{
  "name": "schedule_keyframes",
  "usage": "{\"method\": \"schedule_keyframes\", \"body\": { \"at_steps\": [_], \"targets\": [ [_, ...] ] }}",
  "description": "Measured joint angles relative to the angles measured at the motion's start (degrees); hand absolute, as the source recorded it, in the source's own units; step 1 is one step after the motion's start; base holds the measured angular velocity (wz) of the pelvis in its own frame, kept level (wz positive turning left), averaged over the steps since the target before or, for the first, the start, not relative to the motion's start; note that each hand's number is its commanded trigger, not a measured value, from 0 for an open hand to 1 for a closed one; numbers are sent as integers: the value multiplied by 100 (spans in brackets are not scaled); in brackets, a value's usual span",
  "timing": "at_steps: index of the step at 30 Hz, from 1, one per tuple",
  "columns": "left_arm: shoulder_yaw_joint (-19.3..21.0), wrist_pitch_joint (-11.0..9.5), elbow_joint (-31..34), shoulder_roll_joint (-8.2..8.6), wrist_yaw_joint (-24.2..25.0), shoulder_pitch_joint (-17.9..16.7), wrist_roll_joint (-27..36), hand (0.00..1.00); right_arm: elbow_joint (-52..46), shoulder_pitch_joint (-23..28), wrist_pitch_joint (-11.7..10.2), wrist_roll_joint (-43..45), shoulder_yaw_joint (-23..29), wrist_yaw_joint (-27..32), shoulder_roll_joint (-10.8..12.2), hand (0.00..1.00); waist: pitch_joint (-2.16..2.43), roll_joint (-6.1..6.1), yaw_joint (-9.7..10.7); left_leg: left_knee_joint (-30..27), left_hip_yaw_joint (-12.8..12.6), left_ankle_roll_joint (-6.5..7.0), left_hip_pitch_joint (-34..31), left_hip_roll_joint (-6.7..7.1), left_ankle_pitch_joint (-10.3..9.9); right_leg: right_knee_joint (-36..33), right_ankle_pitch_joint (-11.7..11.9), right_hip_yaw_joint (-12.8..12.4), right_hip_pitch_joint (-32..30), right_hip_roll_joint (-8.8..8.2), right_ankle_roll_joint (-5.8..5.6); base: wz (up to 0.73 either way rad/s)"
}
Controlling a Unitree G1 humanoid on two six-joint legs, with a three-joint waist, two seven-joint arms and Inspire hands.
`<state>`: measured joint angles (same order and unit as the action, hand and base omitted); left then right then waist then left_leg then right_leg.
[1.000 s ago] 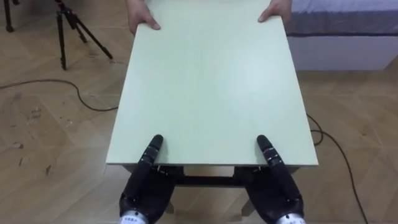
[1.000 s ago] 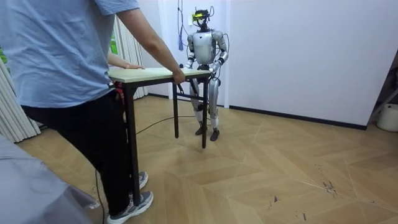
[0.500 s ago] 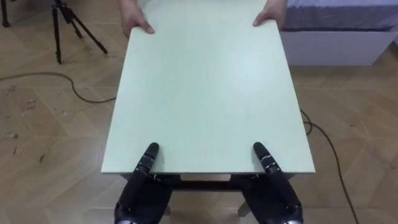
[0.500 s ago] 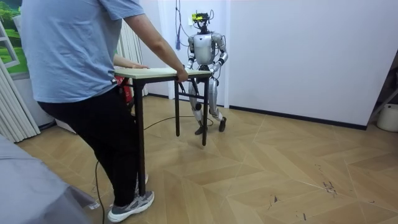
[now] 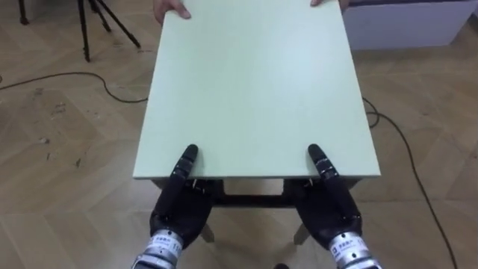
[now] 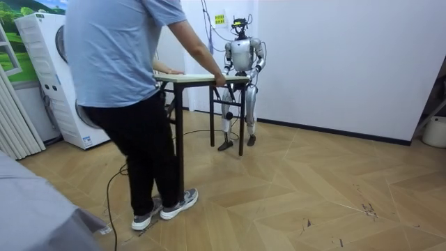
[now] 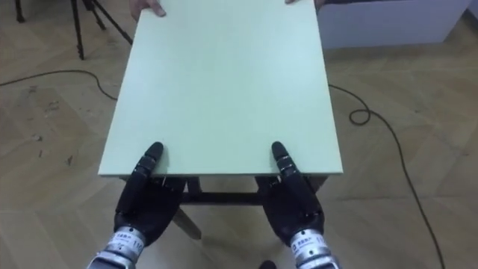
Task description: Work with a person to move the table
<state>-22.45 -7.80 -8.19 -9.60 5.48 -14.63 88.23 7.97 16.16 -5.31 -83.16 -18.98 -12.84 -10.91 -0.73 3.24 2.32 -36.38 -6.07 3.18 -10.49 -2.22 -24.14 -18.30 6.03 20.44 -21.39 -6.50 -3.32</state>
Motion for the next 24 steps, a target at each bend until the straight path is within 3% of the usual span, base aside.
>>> {"method": "schedule_keyframes", "body": {
  "at_steps": [1, 2, 3, 4, 6, 9, 11, 12, 13, 14, 15, 16, 17, 18, 20, 22, 23, 24],
  "targets": [
    [-9, 0, 0, -2, -11, -24, -3, 100, 0, 34, 21, 32, 20, -6, 19, 100, 3, -11, 48, 15, -42, 31, -12, 17, 41, -211, -39, -93, -46, -60, -39, 51],
    [-37, 33, -2, -12, -47, -52, -4, 100, -3, 130, 35, 21, 23, -62, -5, 100, 7, -18, 151, 33, -201, 65, -15, -11, 118, -1024, -414, -427, -121, -182, 129, 68],
    [-67, 52, -2, -32, -75, -62, -2, 100, -19, 204, 35, 22, 23, -114, -11, 100, 20, -62, 246, 145, -384, 92, -14, -9, 237, -1879, -940, -679, -146, -368, 185, 67],
    [-72, 67, -1, -33, -81, -62, -3, 100, -32, 235, 29, 22, 17, -143, -17, 100, 21, -80, 248, 205, -497, 95, -16, -17, 302, -2233, -1136, -782, -143, -448, 161, 48],
    [-85, 96, 121, -78, -78, -183, -37, 100, -208, 485, -111, 13, -94, -227, -45, 100, 20, -155, 203, 354, -822, 106, -67, -45, 483, -3232, -1762, -1199, 131, -640, 94, 29],
    [-70, 122, 203, -203, -69, -248, -36, 100, -212, 547, -238, -133, -286, -288, -91, 100, 5, -291, 113, 373, -1120, 59, -128, -153, 603, -3821, -2031, -1282, 793, -816, 52, 13],
    [-10, 119, 312, -211, -69, -307, -56, 100, -213, 526, -284, -180, -345, -288, -54, 100, 44, -436, -19, 372, -1296, 17, -220, -207, 665, -3969, -2015, -1302, 1184, -998, 34, -24],
    [53, 117, 355, -217, -71, -322, -149, 100, -215, 488, -284, -188, -351, -288, -37, 100, -13, -508, -118, 292, -1337, -93, -278, -270, 765, -3727, -2114, -1282, 1285, -1047, -120, -43],
    [74, 116, 360, -200, -71, -335, -181, 100, -209, 478, -280, -202, -394, -289, -47, 100, -59, -539, -155, 246, -1308, -136, -331, -303, 790, -3641, -2135, -1225, 1244, -960, -147, -47],
    [103, 111, 377, -194, -55, -403, -251, 100, -194, 481, -272, -202, -434, -289, -61, 100, -36, -488, -237, 313, -1026, -123, -475, -269, 884, -3396, -2116, -1279, 1196, -666, -166, -44],
    [109, 115, 386, -200, -1, -433, -287, 100, -191, 480, -219, -203, -420, -299, -67, 100, 28, -419, -282, 508, -767, -139, -574, -126, 984, -2972, -2123, -1395, 1183, -414, -178, -40],
    [116, 114, 404, -206, 15, -436, -287, 100, -190, 463, -206, -203, -413, -300, -57, 100, 63, -393, -292, 634, -705, -63, -609, -44, 1039, -2705, -2147, -1436, 1203, -331, -227, -45],
    [155, 88, 523, -268, 24, -452, -293, 100, -189, 384, -179, -204, -428, -301, 0, 100, 46, -507, -369, 940, -663, -20, -640, 28, 1269, -2224, -2245, -1481, 1296, -284, -372, -35],
    [182, 80, 655, -338, 22, -454, -306, 100, -195, 325, -171, -200, -441, -333, 8, 100, 24, -638, -355, 1003, -756, 17, -741, -28, 1415, -1960, -2379, -1492, 1320, -323, -357, -27],
    [221, 131, 676, -366, -14, -429, -308, 100, -177, 275, -170, -235, -444, -303, 1, 100, 28, -742, -289, 833, -808, 31, -882, 7, 1419, -1821, -2655, -1537, 1373, -354, -248, 2],
    [265, 169, 675, -365, -70, -344, -308, 100, -145, 187, -223, -294, -449, -288, 16, 100, -8, -753, -318, 743, -853, 30, -1011, -10, 1419, -1575, -2884, -1570, 1440, -342, -187, -4],
    [302, 171, 674, -361, -114, -255, -289, 100, -88, 74, -221, -329, -456, -282, 0, 100, -30, -768, -352, 707, -914, 34, -1122, -45, 1454, -1447, -3027, -1512, 1396, -333, -109, -18],
    [340, 165, 625, -316, -150, -153, -290, 100, 26, -100, -198, -387, -451, -282, 19, 100, -72, -693, -389, 673, -911, -4, -1238, -152, 1513, -1374, -3022, -1472, 1273, -237, 4, -17]
  ]
}}
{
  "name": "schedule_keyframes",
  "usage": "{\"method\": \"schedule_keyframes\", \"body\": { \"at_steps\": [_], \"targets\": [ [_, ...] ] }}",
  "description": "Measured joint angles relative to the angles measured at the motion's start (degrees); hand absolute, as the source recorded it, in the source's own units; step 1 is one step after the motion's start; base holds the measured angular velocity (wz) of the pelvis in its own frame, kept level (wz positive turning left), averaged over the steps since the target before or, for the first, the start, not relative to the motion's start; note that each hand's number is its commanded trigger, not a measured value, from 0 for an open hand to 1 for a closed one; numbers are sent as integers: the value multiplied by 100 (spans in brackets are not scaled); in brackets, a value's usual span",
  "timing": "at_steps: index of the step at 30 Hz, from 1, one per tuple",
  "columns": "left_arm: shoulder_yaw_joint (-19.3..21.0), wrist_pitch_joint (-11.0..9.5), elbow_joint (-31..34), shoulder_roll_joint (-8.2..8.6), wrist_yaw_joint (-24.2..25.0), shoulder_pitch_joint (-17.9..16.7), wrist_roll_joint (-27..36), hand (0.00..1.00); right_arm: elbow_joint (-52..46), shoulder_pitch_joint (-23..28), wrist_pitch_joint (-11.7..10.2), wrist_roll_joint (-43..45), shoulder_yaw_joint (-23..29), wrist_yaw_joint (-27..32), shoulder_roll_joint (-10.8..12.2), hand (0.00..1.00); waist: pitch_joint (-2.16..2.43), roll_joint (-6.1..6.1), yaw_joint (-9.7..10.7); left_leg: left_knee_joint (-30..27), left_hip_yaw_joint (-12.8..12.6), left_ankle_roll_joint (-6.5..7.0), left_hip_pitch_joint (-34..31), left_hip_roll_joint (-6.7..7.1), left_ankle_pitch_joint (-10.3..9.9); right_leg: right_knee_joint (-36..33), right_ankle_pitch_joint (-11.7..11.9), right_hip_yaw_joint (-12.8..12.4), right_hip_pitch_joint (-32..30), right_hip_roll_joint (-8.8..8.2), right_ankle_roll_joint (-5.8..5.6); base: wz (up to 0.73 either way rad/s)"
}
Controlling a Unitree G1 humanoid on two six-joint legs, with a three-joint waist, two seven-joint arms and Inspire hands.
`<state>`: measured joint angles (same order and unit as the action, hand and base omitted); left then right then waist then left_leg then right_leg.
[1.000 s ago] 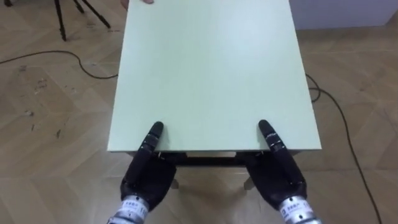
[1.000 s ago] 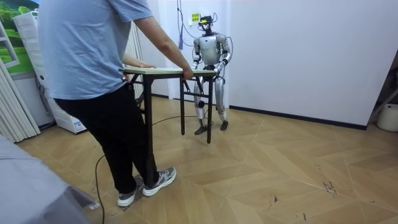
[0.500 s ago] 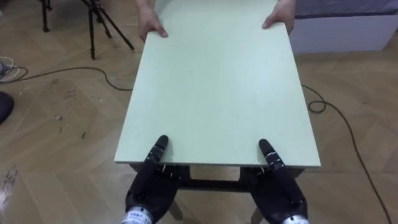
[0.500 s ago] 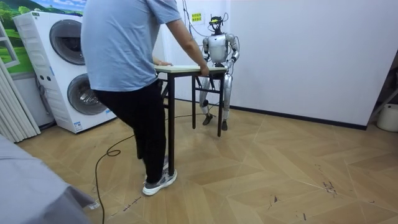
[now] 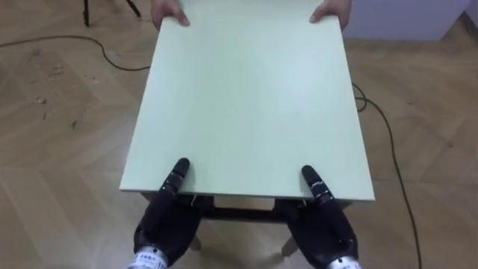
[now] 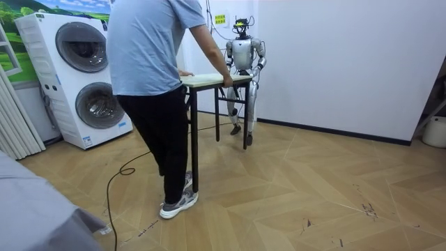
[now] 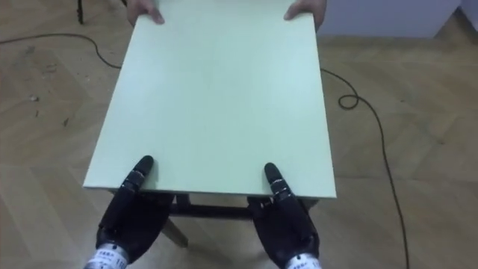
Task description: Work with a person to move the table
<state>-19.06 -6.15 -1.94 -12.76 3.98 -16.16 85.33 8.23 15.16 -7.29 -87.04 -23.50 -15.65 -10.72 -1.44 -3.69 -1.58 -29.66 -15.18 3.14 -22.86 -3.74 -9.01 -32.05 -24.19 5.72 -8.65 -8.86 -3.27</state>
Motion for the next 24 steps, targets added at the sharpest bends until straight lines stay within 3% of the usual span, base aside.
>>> {"method": "schedule_keyframes", "body": {
  "at_steps": [2, 6, 13, 14, 15, 16, 17, 18, 19, 20, 21, 24],
  "targets": [
    [34, -33, -68, 49, -5, 66, 0, 100, 158, -167, 80, -65, 9, -3, 22, 100, -28, 68, -32, 140, 27, -102, -60, -93, 153, 132, 113, -16, -102, 202, 87, -16],
    [11, -67, -109, 19, -3, 20, -3, 100, 234, -134, 119, -42, 9, -4, 87, 100, -20, 94, -97, 593, 136, -228, -44, -311, 616, 583, 527, 130, -128, 506, 303, -7],
    [-144, -57, -104, -78, 21, -242, 42, 100, 234, 149, 77, 4, -26, -2, -4, 100, 28, 168, -314, 849, 137, -359, 91, -549, 957, 733, 745, 91, -136, 796, 489, -15],
    [-160, -61, -104, -108, 20, -238, 54, 100, 234, 153, 55, -20, -55, -1, -29, 100, 29, 173, -342, 1045, 233, -411, 155, -533, 1142, 770, 795, 95, -137, 848, 542, 11],
    [-180, -95, -97, -116, 20, -228, 34, 100, 233, 160, 16, -10, -69, 0, -23, 100, 49, 210, -342, 1268, 477, -553, 173, -518, 1364, 909, 902, 176, -138, 928, 617, 15],
    [-198, -138, -89, -104, 20, -215, 11, 100, 230, 158, -10, -7, -66, -1, -19, 100, 47, 228, -326, 1343, 624, -657, 177, -516, 1453, 977, 961, 272, -141, 929, 685, 13],
    [-233, -208, -89, -61, 20, -218, 4, 100, 230, 154, -22, -9, -61, -1, -19, 100, 31, 249, -341, 1082, 792, -712, 150, -509, 1324, 1024, 1041, 398, -145, 877, 746, -7],
    [-266, -269, -91, -32, 22, -271, 7, 100, 231, 152, -29, 8, -70, 0, -29, 100, 18, 292, -383, 374, 796, -637, 144, -499, 810, 1017, 1079, 587, -127, 817, 787, -16],
    [-283, -268, -92, -11, 23, -286, 11, 100, 231, 150, -54, 25, -70, 0, -32, 100, 12, 332, -410, 1, 798, -620, 144, -502, 546, 1015, 1095, 637, -124, 809, 813, -14],
    [-328, -268, -92, 42, 23, -298, 25, 100, 231, 151, -141, 134, -57, 0, -60, 100, -2, 444, -412, -675, 821, -656, 156, -531, 139, 1015, 1121, 775, -128, 811, 852, 8],
    [-358, -270, -92, 112, 23, -300, 26, 100, 230, 153, -258, 214, -34, -3, -60, 100, -23, 553, -346, -1236, 877, -680, 192, -557, -145, 1007, 1134, 947, -144, 815, 887, 22],
    [-371, -262, -92, 152, 7, -301, 77, 100, 204, 149, -290, 341, 4, -3, -61, 100, -48, 626, -193, -1907, 1081, -678, 621, -573, -527, 901, 1127, 1103, -261, 807, 919, 28]
  ]
}}
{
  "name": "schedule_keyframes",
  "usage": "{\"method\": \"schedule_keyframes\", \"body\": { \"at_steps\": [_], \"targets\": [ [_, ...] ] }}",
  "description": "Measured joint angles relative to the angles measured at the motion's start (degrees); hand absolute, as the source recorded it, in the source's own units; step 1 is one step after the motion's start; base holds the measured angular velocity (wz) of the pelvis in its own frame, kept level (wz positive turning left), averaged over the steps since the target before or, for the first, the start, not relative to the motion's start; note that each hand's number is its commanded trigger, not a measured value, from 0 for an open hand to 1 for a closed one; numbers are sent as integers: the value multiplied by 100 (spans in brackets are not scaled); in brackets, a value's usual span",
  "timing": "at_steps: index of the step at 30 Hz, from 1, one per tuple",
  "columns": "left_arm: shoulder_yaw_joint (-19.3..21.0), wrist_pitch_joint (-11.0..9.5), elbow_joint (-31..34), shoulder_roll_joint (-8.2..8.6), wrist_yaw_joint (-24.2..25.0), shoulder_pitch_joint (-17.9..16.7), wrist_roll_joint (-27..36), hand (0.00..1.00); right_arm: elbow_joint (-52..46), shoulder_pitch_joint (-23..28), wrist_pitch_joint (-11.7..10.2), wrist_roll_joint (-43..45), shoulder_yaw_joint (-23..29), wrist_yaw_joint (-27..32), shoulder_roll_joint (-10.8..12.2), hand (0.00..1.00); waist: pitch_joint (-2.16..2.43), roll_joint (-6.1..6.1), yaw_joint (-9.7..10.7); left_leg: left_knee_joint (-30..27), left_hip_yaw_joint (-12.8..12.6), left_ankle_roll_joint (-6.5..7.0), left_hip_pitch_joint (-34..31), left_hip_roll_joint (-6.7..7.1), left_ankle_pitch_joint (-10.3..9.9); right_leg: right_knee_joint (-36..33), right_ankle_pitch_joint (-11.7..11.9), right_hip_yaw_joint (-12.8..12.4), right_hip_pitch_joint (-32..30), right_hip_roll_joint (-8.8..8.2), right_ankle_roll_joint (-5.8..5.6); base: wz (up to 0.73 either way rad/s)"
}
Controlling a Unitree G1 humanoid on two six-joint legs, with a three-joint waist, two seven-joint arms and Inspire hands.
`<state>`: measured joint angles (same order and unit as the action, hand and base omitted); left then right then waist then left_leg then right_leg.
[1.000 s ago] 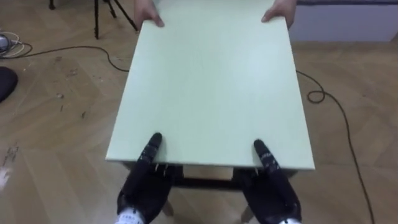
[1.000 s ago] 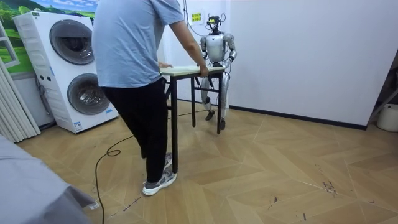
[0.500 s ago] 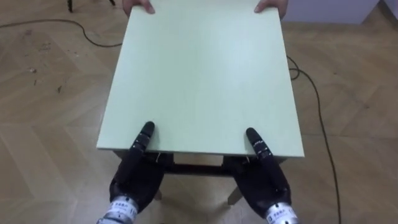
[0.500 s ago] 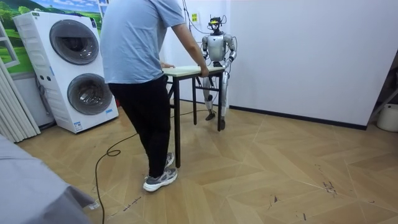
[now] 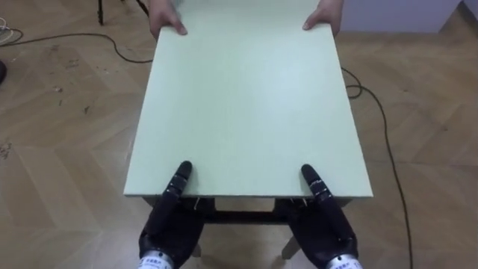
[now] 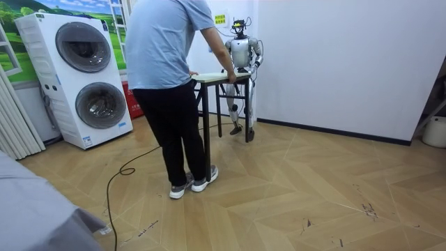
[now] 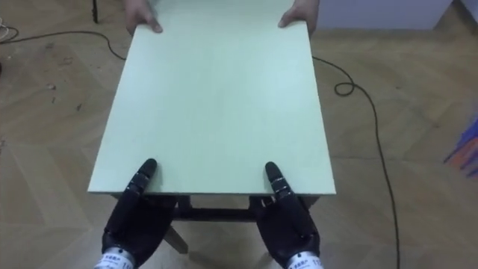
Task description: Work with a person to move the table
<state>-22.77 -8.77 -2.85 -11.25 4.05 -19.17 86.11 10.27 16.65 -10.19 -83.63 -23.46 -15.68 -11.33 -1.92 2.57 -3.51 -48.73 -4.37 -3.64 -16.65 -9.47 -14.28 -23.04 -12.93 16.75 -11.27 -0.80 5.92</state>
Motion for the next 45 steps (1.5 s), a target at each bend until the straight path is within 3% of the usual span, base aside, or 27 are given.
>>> {"method": "schedule_keyframes", "body": {
  "at_steps": [2, 4, 6, 7, 9, 11, 13, 14, 16, 18, 19, 21, 23, 25, 26, 28, 29, 30, 31, 32, 38, 45],
  "targets": [
    [-4, 9, 0, 32, -23, 4, -4, 100, 0, -8, -8, 8, -11, 11, -7, 100, 0, 4, 54, -43, 68, -47, 314, -13, -111, -106, -5, 66, -82, -14, -15, 17],
    [-4, 9, 3, 93, -23, 5, -17, 100, 1, -36, -37, 9, -9, 39, -19, 100, 2, 11, 29, 261, 146, -121, 393, 35, -255, -228, 24, 70, -172, -2, -67, 10],
    [5, 7, 8, 91, -54, 6, -15, 100, -15, -31, -144, 35, -30, 49, -31, 100, 29, -9, 180, 1047, 392, -158, 521, 283, -273, 35, 285, 66, -228, -6, -82, 38],
    [13, 7, 31, 98, -56, 8, -17, 100, -50, -32, -174, 37, -40, 49, -13, 100, 36, -10, 199, 1225, 433, -207, 581, 311, -313, 118, 349, 117, -301, -69, -59, 26],
    [13, 13, 99, 116, -53, 23, -16, 100, -129, -140, -163, 40, -39, 134, -79, 100, 31, 164, 193, 1144, 440, -184, 817, 73, -586, 52, 488, 399, -426, -8, 58, 2],
    [6, 23, 84, 181, -120, 174, -22, 100, -128, -207, -188, -7, 21, 149, -29, 100, 27, 192, 177, 1776, 340, -189, 1146, 19, -885, -100, 529, 440, -643, 6, 65, 11],
    [1, -17, -11, 162, -139, 375, -20, 100, -96, -350, -143, -12, 89, 187, 26, 100, 23, 183, 178, 2124, 235, -77, 1120, 35, -1091, -160, 687, 463, -906, -24, 67, -5],
    [0, -58, -137, 182, -140, 481, -6, 100, 2, -434, -59, 16, 176, 193, 72, 100, 3, 124, 177, 2076, 155, 16, 1006, 123, -1062, -133, 836, 458, -990, -125, 50, -11],
    [-6, -59, -316, 277, -140, 556, 1, 100, 64, -437, 25, 56, 240, 213, 122, 100, 3, 125, 199, 1980, 119, 156, 874, 249, -983, 56, 1088, 412, -980, -229, -26, -4],
    [-5, -46, -441, 293, -138, 563, -6, 100, 98, -337, 109, 85, 317, 213, 185, 100, -3, 42, 235, 1978, 37, 336, 775, 493, -816, 305, 1414, 299, -953, -400, -136, 0],
    [-5, -33, -473, 295, -137, 552, -7, 100, 99, -292, 154, 105, 350, 213, 185, 100, -2, 24, 249, 1990, 24, 382, 774, 557, -776, 359, 1452, 260, -929, -447, -181, 8],
    [-14, 25, -507, 281, -139, 475, -13, 100, 98, -159, 209, 199, 398, 213, 204, 100, 1, 2, 344, 1977, -9, 548, 722, 763, -674, 559, 1581, 88, -873, -549, -471, 10],
    [-14, 84, -516, 276, -146, 408, -11, 100, 98, -80, 270, 243, 472, 212, 256, 100, 1, 1, 450, 1974, 2, 666, 681, 904, -602, 632, 1692, 71, -856, -699, -641, 14],
    [-26, 108, -514, 293, -175, 363, -11, 100, 93, -26, 269, 258, 484, 211, 242, 100, 3, 0, 562, 1979, 28, 772, 649, 1048, -526, 614, 1713, 73, -857, -859, -744, 27],
    [-50, 113, -511, 292, -210, 364, -20, 100, 92, -6, 271, 242, 499, 210, 234, 100, 5, -1, 628, 1991, 62, 832, 621, 1130, -470, 615, 1697, 49, -859, -931, -854, 26],
    [-70, 119, -509, 293, -221, 363, -27, 100, 76, 31, 270, 240, 514, 211, 231, 100, 9, -13, 665, 2038, 72, 894, 622, 1202, -403, 515, 1628, -106, -884, -954, -991, 23],
    [-98, 121, -510, 278, -238, 362, -34, 100, 73, 80, 250, 240, 509, 210, 229, 100, 31, -38, 696, 2067, 58, 916, 632, 1230, -379, 226, 1548, -258, -873, -979, -940, 32],
    [-104, 122, -510, 278, -241, 360, -66, 100, 70, 112, 228, 217, 495, 208, 225, 100, 36, -47, 744, 2109, 51, 913, 637, 1227, -342, -83, 1350, -366, -848, -984, -807, 37],
    [-109, 122, -509, 279, -240, 360, -69, 100, 70, 122, 208, 206, 481, 206, 223, 100, 36, -50, 777, 2136, 60, 907, 642, 1224, -320, -148, 1268, -421, -809, -975, -766, 35],
    [-134, 121, -509, 246, -238, 358, -75, 100, 71, 144, 149, 186, 429, 200, 209, 100, 30, -70, 791, 2215, 66, 888, 708, 1232, -281, -131, 1202, -524, -724, -950, -809, 16],
    [-188, 95, -493, 137, -213, 253, -66, 100, 73, 216, -7, -217, 84, 216, 73, 100, 44, -212, 531, 2737, 19, 736, 1184, 1129, -119, 566, 1261, -696, -228, -636, -852, -9],
    [-34, 97, -153, -66, -226, 66, -126, 100, 71, 208, -32, -221, -53, 128, 174, 100, 39, -331, 309, 3003, -14, 575, 1235, 964, 30, 941, 1394, -717, -141, -350, -678, -3]
  ]
}}
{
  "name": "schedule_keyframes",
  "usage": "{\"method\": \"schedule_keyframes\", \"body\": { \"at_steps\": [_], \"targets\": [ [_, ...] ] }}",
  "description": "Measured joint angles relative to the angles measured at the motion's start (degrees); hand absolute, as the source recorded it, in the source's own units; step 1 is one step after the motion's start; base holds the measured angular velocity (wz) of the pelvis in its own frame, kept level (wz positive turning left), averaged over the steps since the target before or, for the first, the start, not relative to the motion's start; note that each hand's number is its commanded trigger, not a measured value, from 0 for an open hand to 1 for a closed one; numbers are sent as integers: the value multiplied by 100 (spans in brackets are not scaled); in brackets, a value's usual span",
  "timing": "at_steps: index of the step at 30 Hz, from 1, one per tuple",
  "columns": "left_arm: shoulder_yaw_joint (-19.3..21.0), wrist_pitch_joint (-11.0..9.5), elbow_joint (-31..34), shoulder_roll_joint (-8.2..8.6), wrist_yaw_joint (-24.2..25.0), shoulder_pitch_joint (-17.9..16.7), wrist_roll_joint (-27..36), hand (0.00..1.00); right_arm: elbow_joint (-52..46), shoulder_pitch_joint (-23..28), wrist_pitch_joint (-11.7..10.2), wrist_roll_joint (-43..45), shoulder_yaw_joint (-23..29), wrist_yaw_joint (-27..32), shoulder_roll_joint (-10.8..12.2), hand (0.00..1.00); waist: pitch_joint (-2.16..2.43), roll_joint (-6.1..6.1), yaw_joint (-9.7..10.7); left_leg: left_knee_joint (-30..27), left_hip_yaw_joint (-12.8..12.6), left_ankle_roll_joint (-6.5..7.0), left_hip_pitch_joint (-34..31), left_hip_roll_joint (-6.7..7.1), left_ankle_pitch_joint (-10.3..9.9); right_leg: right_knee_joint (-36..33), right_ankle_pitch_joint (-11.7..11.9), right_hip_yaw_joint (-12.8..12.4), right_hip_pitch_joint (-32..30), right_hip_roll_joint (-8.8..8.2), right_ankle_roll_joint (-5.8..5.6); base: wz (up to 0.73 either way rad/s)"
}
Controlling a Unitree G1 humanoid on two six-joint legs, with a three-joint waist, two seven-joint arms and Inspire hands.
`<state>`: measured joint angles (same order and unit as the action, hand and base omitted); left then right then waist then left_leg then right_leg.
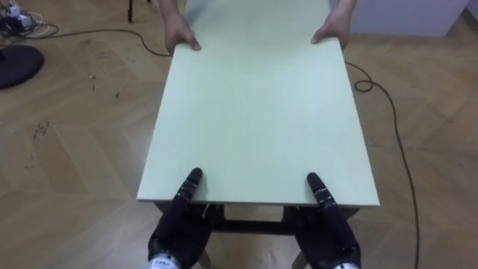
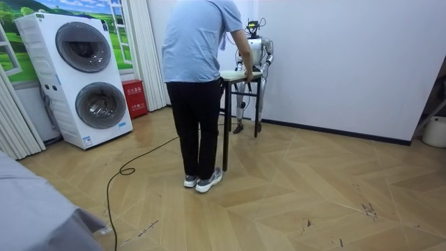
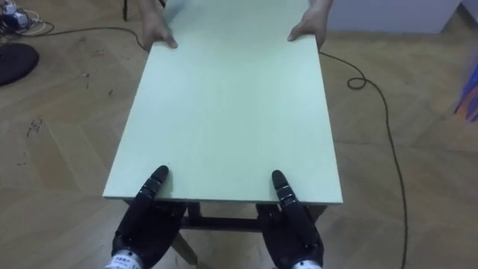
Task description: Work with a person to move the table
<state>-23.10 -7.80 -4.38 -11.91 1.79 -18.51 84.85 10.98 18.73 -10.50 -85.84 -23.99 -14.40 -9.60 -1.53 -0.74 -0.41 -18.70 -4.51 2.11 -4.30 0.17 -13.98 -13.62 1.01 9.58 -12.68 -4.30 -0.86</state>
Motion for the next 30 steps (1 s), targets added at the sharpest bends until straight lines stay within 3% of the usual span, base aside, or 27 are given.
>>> {"method": "schedule_keyframes", "body": {
  "at_steps": [8, 16, 18, 23, 28, 30],
  "targets": [
    [117, -55, 48, -22, 124, -103, -8, 100, 0, -78, 62, 62, -46, -47, 57, 100, -5, 9, -210, 137, 185, -154, 3, -134, 42, 103, -62, 190, 67, 118, 135, 10],
    [119, -220, 190, 172, 265, -366, 13, 100, 0, -305, 62, 59, -70, -59, 5, 100, -17, 73, -406, 45, 545, -208, -185, -151, 38, 102, -160, 537, 75, 91, 181, 25],
    [104, -231, 190, 173, 326, -366, 120, 100, 1, -379, 62, 55, -69, -57, -26, 100, -13, 144, -416, -14, 607, -223, -241, -173, 29, 94, -196, 707, 144, 50, 214, 42],
    [26, -339, 190, 194, 326, -391, 137, 100, 0, -424, 64, 73, -81, -6, -67, 100, -13, 277, -441, -14, 631, -216, -229, -169, 44, 66, -294, 965, 285, -45, 147, 31],
    [26, -402, 190, 193, 322, -392, 288, 100, -72, -505, 63, 73, -168, 124, -124, 100, -15, 280, -450, -18, 642, -180, -268, -98, 64, -126, -406, 1081, 249, -199, 84, 20],
    [9, -402, 193, 201, 317, -391, 297, 100, -91, -525, 65, 70, -174, 129, -133, 100, -15, 281, -439, -121, 642, -129, -369, -9, 36, -450, -565, 1154, 118, -380, 40, 28]
  ]
}}
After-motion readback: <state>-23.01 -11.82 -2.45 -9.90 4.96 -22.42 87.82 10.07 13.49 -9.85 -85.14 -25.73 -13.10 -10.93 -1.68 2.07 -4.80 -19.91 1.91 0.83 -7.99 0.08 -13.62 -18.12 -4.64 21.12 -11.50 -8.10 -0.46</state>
